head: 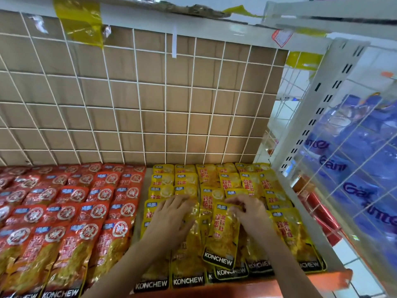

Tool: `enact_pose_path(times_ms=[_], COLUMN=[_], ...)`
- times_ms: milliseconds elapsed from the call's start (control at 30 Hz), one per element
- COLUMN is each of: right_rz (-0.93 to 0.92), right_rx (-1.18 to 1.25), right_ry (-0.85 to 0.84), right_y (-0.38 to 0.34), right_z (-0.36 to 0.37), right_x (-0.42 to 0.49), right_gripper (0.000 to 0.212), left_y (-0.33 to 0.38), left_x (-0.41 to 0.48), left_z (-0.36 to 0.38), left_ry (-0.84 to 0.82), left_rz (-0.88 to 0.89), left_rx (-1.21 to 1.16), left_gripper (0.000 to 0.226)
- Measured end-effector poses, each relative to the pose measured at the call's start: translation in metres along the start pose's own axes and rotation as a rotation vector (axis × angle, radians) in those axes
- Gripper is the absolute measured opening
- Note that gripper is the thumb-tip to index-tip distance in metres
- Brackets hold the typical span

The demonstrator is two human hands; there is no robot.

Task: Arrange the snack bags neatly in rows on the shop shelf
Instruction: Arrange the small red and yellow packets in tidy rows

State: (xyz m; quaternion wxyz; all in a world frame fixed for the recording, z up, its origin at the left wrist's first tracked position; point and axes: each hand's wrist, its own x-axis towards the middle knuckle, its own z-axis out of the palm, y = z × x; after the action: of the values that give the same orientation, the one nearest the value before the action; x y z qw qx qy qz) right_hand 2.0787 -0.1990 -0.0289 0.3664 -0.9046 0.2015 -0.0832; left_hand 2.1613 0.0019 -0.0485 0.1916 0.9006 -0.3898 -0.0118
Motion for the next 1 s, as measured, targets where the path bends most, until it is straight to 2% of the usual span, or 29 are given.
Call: enact_pose_path(times_ms=[100,200,267,367,567,733,767,867,900,1000], right_rz=[-0.034,-0.040,-0.036,-0.045,-0.073,-0.300,-0.323,-0.345,-0.352,-0.380], right_rx=[0.030,0.088,0.123,0.086,-0.154,-0.289,-0.286,-0.330,-0.359,-0.412], right_ry=[-0.009,-0.004,-0.001,0.013,0.100,0.173,0.138,-0.127,-0.184,-0.213], right_y=[0.010,0.023,0.030,0.040,0.051,0.050,0.044,0.022,0.018,0.011], right_z=[-0.012,-0.021,-0.029,-0.042,-0.053,-0.043,-0.039,-0.024,-0.018,-0.003], right_x=[0.006,0.011,0.014,0.016,0.016,0.009,0.004,-0.004,-0.005,-0.002], right_gripper=[0.023,0.027,0.031,0.038,0.022,0.013,0.012,0.052,0.059,0.044], left_y=[0.002,0.008,0.010,0.013,0.019,0.024,0.024,0.021,0.020,0.016], left_x=[0.007,0.013,0.015,0.019,0.025,0.028,0.028,0.029,0.030,0.040], left_z=[0.005,0.006,0.008,0.012,0.018,0.018,0.018,0.020,0.019,0.014], left_ry=[-0.012,-0.052,-0.073,-0.097,-0.089,-0.134,-0.139,-0.123,-0.106,-0.079], left_rz=[0.015,0.008,0.010,0.019,0.068,0.098,0.101,0.098,0.093,0.042], left_rx=[-0.043,-0.057,-0.067,-0.064,-0.075,-0.050,-0.053,-0.077,-0.080,-0.054], left_gripper=[0.071,0.080,0.078,0.058,0.073,0.079,0.078,0.072,0.068,0.044])
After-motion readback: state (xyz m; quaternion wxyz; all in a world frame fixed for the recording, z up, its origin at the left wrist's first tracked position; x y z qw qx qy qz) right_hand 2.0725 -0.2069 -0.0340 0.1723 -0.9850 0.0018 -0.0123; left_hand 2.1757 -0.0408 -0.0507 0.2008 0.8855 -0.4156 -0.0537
